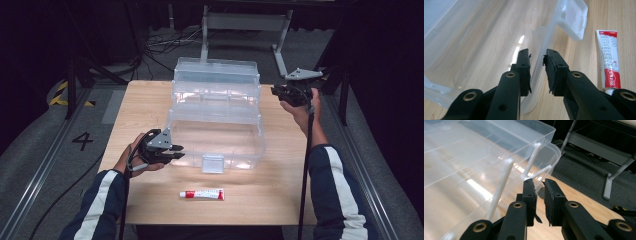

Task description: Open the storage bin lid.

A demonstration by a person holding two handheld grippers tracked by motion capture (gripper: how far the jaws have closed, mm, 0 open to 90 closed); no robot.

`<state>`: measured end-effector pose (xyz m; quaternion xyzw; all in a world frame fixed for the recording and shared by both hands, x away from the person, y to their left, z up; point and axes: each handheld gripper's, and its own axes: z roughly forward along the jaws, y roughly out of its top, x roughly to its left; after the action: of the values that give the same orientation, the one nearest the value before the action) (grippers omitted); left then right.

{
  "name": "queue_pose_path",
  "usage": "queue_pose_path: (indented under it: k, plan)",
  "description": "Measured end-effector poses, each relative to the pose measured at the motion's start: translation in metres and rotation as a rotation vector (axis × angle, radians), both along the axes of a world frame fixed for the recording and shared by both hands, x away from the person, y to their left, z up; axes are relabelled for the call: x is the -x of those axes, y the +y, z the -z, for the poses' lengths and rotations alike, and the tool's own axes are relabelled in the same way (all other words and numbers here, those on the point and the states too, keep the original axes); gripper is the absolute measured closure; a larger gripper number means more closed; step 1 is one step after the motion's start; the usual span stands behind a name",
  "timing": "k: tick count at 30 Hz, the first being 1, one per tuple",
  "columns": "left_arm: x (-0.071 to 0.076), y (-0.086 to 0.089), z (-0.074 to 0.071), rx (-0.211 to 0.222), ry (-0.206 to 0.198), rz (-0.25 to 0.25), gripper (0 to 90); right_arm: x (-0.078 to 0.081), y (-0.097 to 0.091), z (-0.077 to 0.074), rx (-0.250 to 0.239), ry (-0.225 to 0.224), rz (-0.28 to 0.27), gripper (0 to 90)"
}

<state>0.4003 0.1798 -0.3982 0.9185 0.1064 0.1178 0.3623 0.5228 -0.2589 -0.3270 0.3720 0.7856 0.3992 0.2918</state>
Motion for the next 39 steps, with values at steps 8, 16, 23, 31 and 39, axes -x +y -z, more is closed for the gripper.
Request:
queue_pose_path:
  k: [8,16,23,31,39]
  plan:
    - [0.001,-0.001,-0.001,-0.009,-0.006,-0.006,73.7,0.042,-0.017,0.013,-0.021,0.021,-0.057,77.6]
    - [0.002,-0.002,-0.001,-0.008,-0.006,-0.006,73.9,0.083,-0.036,0.029,-0.010,0.061,-0.133,76.1]
    - [0.003,-0.004,-0.001,-0.016,-0.009,-0.001,74.3,0.112,-0.042,0.038,0.012,0.091,-0.182,74.7]
    - [0.007,-0.001,-0.006,0.000,-0.029,-0.011,76.2,0.129,-0.028,0.052,0.039,0.139,-0.265,74.7]
    - [0.012,0.007,-0.013,0.005,-0.056,-0.035,76.6,0.146,0.000,0.066,0.101,0.191,-0.379,74.7]
